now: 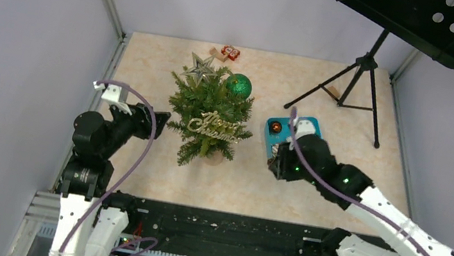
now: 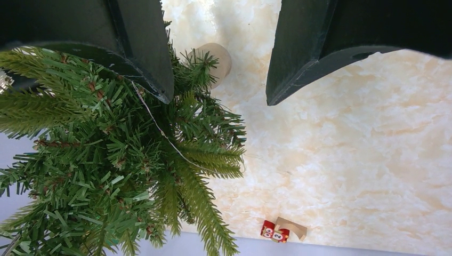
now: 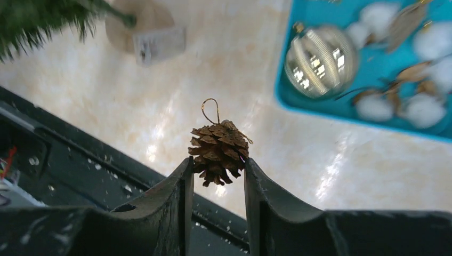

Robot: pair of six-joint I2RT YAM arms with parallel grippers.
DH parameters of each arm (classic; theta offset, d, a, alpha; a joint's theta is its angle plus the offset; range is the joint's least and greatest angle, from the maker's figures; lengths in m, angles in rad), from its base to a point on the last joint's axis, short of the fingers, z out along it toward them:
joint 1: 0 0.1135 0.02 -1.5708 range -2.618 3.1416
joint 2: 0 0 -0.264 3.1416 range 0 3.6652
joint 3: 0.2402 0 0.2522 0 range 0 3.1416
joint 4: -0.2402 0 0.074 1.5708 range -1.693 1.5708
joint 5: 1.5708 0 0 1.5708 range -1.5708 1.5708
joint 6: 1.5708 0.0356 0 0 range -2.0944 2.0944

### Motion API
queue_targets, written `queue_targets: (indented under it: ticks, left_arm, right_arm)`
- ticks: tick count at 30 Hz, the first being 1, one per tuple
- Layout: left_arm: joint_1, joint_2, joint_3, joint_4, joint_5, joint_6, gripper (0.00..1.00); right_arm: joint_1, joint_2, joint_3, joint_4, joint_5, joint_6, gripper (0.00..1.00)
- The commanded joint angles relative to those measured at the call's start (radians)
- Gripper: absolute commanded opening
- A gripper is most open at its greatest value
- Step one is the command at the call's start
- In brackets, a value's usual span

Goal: Decorate the small christmas tree

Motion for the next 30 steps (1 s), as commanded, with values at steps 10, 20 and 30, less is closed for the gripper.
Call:
queue_targets:
  ticks: [10, 20, 30]
  left_arm:
    - [0.003, 0.008, 0.033, 0.023, 0.074, 0.039, 0.69]
    - [0.004, 0.046, 0.051, 0.011, 0.115, 0.047, 0.69]
    - [0.006, 0.075, 0.053, 0.024, 0.107, 0.048, 0.69]
  right_arm:
    - [-0.363, 0.070, 0.444, -0.009, -0.653, -0.586, 0.04]
    - [-0.375, 0.282, 0.711, -0.055, -0.793, -0.744, 0.05]
    - [-0.372, 0.226, 0.560, -0.180, -0.753, -0.664, 0.06]
